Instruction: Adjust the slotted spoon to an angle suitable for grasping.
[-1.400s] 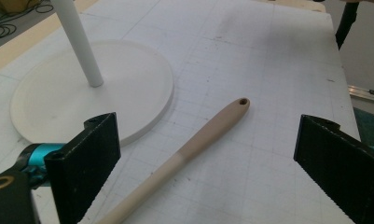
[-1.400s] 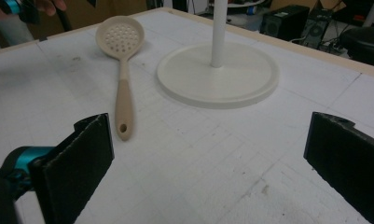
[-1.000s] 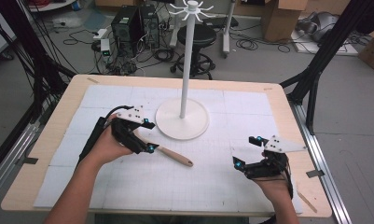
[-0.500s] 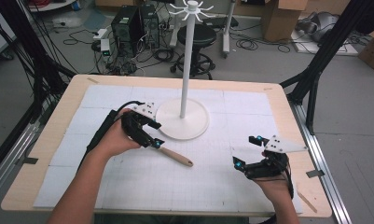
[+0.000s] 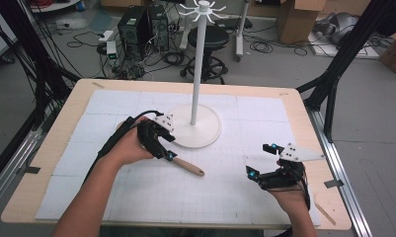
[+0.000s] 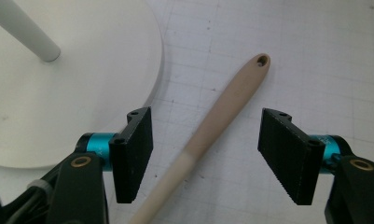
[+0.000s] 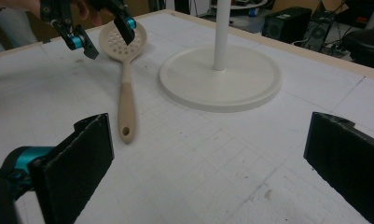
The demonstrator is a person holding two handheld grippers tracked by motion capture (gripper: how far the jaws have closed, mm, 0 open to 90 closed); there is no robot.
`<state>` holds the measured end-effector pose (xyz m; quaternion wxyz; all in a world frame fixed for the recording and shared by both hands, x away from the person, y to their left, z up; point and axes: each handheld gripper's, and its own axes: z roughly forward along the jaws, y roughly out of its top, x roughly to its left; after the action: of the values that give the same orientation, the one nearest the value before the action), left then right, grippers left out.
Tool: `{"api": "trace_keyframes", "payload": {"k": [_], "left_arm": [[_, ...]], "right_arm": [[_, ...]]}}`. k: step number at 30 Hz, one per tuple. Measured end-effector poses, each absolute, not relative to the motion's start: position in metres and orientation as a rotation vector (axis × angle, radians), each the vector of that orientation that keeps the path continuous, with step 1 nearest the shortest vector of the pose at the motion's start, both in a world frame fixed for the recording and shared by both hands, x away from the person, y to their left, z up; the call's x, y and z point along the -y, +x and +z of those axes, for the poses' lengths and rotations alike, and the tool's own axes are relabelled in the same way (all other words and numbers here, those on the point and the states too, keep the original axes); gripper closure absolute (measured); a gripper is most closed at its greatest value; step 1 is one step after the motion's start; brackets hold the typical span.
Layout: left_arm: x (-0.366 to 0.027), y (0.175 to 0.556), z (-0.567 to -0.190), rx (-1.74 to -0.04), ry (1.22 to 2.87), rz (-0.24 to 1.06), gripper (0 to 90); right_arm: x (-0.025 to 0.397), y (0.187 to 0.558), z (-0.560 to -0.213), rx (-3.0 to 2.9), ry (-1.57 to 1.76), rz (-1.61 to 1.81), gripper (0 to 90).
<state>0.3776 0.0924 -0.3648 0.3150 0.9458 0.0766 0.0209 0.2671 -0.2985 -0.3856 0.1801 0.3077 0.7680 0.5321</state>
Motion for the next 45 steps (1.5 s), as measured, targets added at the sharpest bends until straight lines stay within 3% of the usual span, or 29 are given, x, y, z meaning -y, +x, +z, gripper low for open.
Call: {"api": "trace_keyframes", "payload": {"k": [11, 23, 31, 39, 45], "left_arm": [[-0.074, 0.385, -0.39, -0.183, 2.657, 0.048, 30.9], [-0.07, 0.391, -0.41, -0.174, 2.77, 0.002, 47.5], [-0.067, 0.389, -0.416, -0.142, 2.796, 0.011, 50.0], [-0.062, 0.378, -0.414, -0.036, 2.822, 0.048, 66.7], [-0.061, 0.374, -0.413, -0.014, 2.832, 0.057, 71.9]], "right_arm": [[0.3, 0.267, -0.386, -2.178, 0.874, 1.513, 0.2], [0.303, 0.265, -0.386, -2.173, 0.878, 1.528, 0.2], [0.301, 0.265, -0.389, -2.187, 0.878, 1.516, 0.2], [0.301, 0.265, -0.389, -2.184, 0.877, 1.515, 0.2], [0.301, 0.265, -0.39, -2.185, 0.881, 1.514, 0.2]]}}
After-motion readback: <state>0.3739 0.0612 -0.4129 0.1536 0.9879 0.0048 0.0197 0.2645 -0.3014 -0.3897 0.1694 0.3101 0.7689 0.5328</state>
